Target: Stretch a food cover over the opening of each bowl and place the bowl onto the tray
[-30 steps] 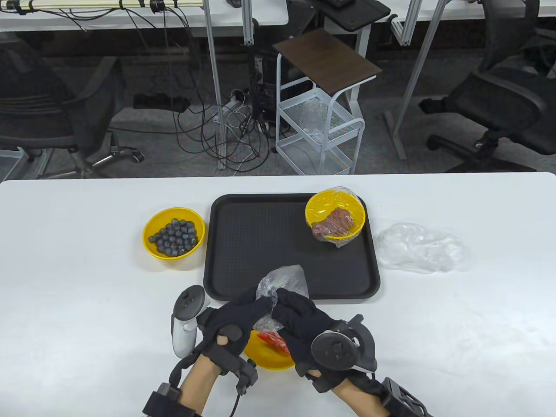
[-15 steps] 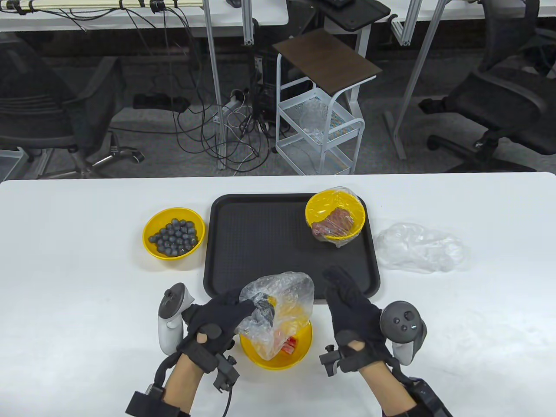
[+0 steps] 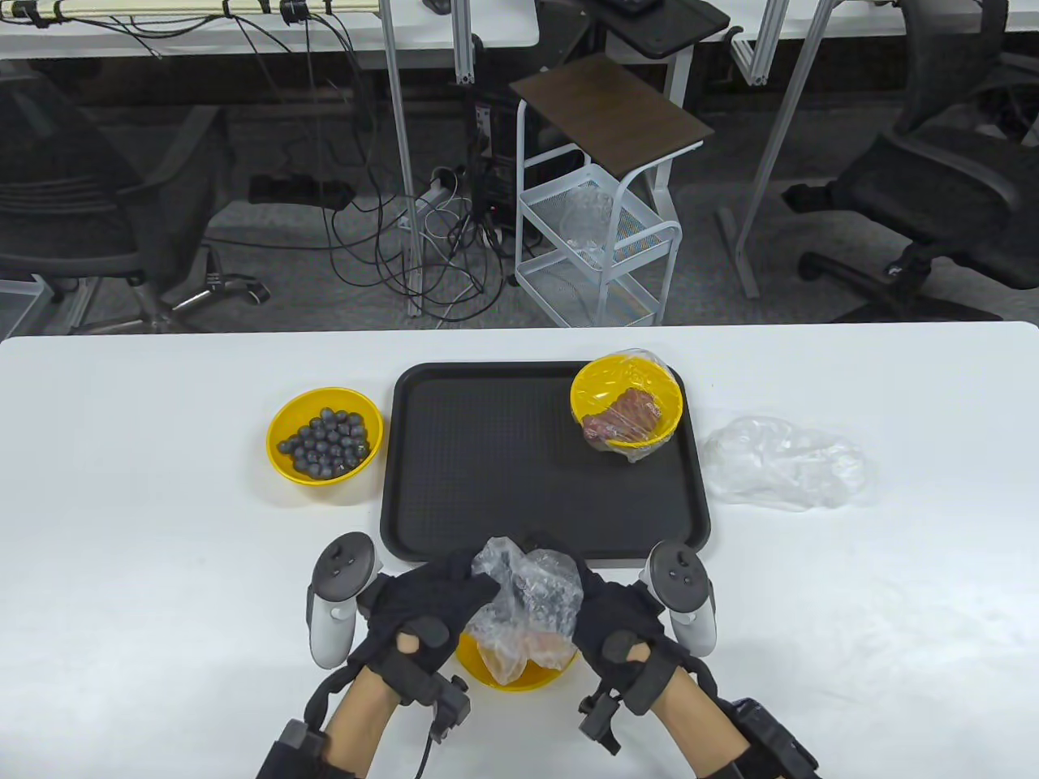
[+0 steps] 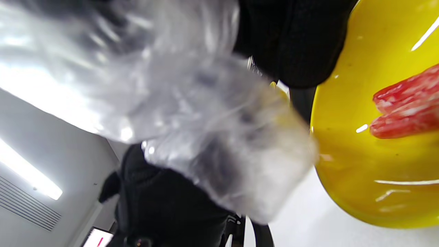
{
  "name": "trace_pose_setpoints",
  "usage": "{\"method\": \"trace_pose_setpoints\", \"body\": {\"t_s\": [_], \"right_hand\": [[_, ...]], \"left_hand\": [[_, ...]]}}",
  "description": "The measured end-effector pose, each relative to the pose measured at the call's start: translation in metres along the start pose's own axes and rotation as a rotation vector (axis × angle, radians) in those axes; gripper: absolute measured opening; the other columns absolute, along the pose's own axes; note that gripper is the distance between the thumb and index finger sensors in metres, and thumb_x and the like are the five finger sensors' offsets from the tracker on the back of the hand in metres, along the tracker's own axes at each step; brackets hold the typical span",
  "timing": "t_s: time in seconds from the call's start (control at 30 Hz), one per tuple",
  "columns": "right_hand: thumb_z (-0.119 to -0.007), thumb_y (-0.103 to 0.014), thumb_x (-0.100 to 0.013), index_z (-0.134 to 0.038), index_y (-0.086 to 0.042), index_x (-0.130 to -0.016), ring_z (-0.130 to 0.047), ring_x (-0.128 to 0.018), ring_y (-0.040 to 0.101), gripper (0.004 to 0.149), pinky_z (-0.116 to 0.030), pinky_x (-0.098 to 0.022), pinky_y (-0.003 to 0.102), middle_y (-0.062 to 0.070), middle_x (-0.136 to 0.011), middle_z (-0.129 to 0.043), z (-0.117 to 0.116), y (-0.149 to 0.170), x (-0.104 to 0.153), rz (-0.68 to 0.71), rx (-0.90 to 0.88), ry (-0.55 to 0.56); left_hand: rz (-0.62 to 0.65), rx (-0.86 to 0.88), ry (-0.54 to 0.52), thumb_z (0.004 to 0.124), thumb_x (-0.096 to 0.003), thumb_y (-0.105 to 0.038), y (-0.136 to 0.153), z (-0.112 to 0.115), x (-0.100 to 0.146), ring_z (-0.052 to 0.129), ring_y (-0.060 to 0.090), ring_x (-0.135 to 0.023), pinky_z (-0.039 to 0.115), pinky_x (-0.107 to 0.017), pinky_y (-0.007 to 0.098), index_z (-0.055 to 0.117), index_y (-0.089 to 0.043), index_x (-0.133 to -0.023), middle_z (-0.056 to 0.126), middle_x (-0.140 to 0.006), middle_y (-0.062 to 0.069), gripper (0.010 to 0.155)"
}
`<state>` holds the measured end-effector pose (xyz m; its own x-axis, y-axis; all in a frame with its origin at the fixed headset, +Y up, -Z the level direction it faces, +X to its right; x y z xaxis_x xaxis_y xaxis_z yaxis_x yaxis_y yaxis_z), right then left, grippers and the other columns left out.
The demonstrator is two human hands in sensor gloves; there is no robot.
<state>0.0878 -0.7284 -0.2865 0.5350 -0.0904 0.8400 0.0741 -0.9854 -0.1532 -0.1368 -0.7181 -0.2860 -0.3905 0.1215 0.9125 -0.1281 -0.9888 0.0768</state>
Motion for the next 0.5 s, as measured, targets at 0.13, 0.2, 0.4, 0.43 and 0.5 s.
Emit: {"method": "trace_pose_setpoints", "body": {"t_s": [0.13,0.2,0.4,0.43,0.5], "right_hand": [[-0.089,-0.035,-0.044,-0.079,-0.006,-0.096,-0.110,-0.060,0.032,0.060,-0.097,-0.032,0.037,0.014,-0.082,-0.099,0.016,-0.012,0.008,-0.027,0.313,0.269],[-0.090,-0.032,-0.043,-0.090,-0.011,-0.086,-0.114,-0.048,0.027,0.048,-0.097,-0.024,0.033,0.011,-0.071,-0.107,0.024,-0.013,0.014,-0.038,0.296,0.316],[-0.087,-0.031,-0.044,-0.088,-0.012,-0.086,-0.110,-0.038,0.023,0.046,-0.094,-0.021,0.034,0.009,-0.062,-0.104,0.049,-0.004,0.025,-0.083,0.206,0.389],[-0.086,-0.031,-0.044,-0.087,-0.012,-0.086,-0.108,-0.037,0.023,0.046,-0.093,-0.021,0.033,0.008,-0.061,-0.103,0.052,-0.003,0.025,-0.089,0.191,0.398],[-0.085,-0.031,-0.044,-0.085,-0.012,-0.086,-0.107,-0.035,0.022,0.047,-0.092,-0.021,0.034,0.008,-0.060,-0.102,0.057,-0.001,0.026,-0.096,0.158,0.403]], "left_hand": [[-0.018,-0.068,0.032,0.089,-0.0476,-0.035,-0.001,0.004,0.002,0.113,0.033,-0.059,0.095,-0.047,0.048,0.090,-0.019,-0.088,0.110,-0.072,0.006,0.043],[-0.019,-0.075,0.011,0.089,-0.0469,-0.035,-0.001,0.001,0.002,0.113,0.033,-0.058,0.095,-0.046,0.048,0.090,-0.020,-0.087,0.111,-0.071,0.005,0.043],[-0.059,-0.050,-0.071,0.088,-0.0469,-0.036,0.004,-0.031,0.012,0.109,0.031,-0.057,0.092,-0.047,0.047,0.088,-0.023,-0.088,0.108,-0.069,0.003,0.044],[-0.064,-0.040,-0.071,0.088,-0.0469,-0.037,0.005,-0.035,0.013,0.108,0.031,-0.056,0.091,-0.047,0.047,0.088,-0.023,-0.089,0.107,-0.068,0.003,0.044],[-0.063,-0.019,-0.047,0.088,-0.0469,-0.037,0.006,-0.043,0.015,0.106,0.030,-0.056,0.090,-0.048,0.048,0.087,-0.024,-0.090,0.106,-0.068,0.002,0.045]]}}
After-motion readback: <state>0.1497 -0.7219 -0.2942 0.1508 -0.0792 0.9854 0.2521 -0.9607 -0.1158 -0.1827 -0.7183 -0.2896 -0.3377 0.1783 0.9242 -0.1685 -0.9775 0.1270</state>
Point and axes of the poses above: the tracker on the back of each hand, its own y axis roughly to the little-finger side, its own x axis roughly from the fingertips to the wrist, z = x × y, the point moved 1 cm from there along -x, roughly from the wrist to the fingertips
